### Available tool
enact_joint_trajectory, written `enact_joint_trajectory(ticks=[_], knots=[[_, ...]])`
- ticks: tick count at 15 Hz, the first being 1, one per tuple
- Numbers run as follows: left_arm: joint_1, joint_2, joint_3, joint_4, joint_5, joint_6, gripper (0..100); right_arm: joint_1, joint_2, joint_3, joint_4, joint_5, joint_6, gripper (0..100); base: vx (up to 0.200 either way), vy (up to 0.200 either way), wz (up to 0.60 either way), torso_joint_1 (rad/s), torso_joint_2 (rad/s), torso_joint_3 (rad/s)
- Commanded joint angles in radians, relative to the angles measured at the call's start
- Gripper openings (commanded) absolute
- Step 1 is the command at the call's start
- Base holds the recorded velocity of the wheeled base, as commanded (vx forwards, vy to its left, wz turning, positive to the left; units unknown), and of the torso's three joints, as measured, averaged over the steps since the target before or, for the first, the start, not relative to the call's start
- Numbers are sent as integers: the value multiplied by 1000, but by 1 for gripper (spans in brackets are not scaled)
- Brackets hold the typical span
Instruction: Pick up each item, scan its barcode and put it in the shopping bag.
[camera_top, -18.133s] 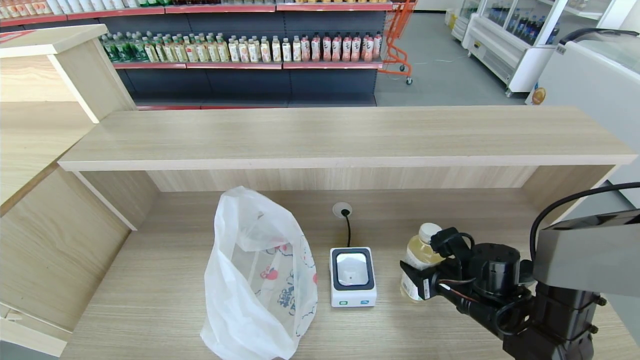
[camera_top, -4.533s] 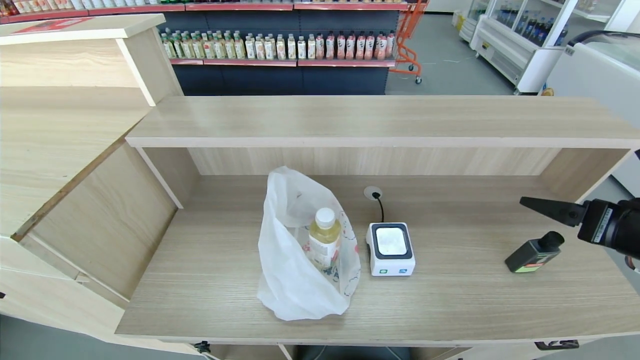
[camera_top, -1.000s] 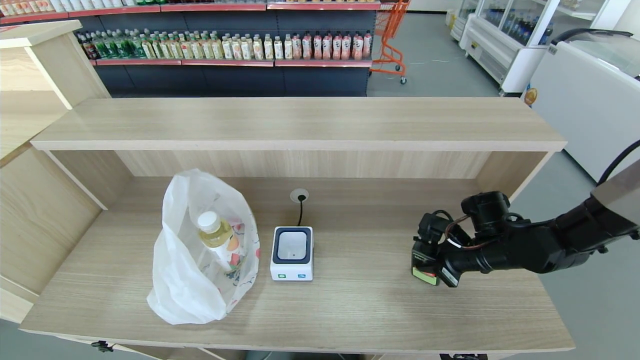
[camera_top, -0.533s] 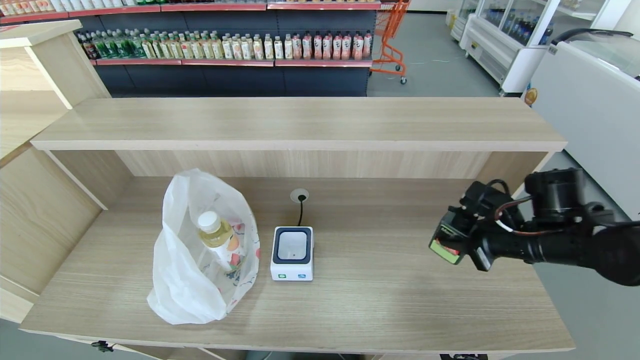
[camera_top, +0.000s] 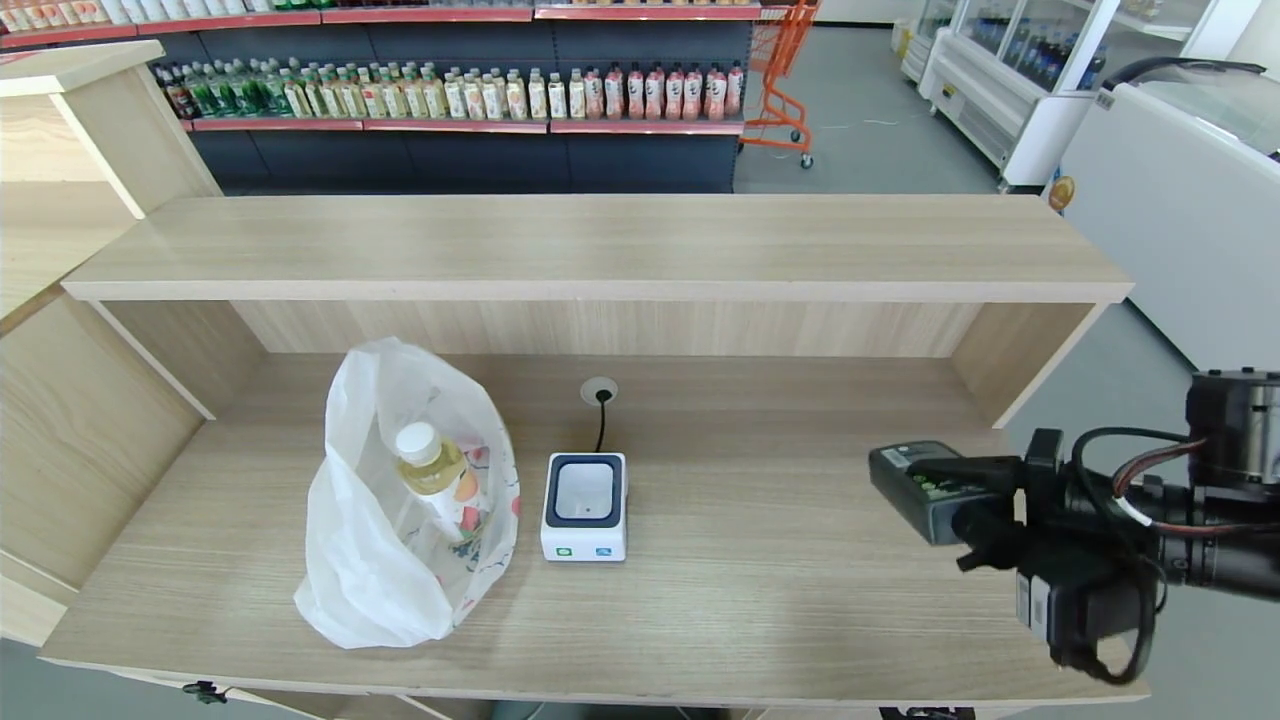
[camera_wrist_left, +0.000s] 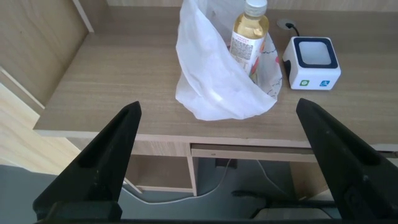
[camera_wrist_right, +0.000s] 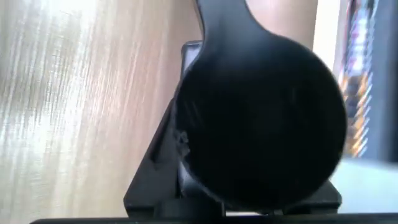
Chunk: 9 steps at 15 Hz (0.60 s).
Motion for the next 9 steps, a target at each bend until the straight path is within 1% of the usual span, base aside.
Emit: enact_joint_trajectory(ticks=[1,2,3,4,5,6,8,9], knots=[[0,0,0,0,0,0,100,128,-21,2,106,74,-275,0,0,0,0,0,0,0],[0,0,0,0,0,0,100,179,-21,2,123,78,-396,0,0,0,0,0,0,0],[0,0,0,0,0,0,100,223,-23,2,134,82,-473,0,0,0,0,0,0,0],[0,0,0,0,0,0,100,249,-23,0,143,99,-540,0,0,0,0,0,0,0],[2,1,0,0,0,0,100,295,-14,0,185,156,-660,0,0,0,0,0,0,0],[0,0,0,0,0,0,100,318,-6,-3,206,196,-709,0,0,0,0,0,0,0],[0,1,0,0,0,0,100,358,6,-14,208,236,-765,0,0,0,0,0,0,0],[0,0,0,0,0,0,100,383,5,-15,211,300,-808,0,0,0,0,0,0,0]])
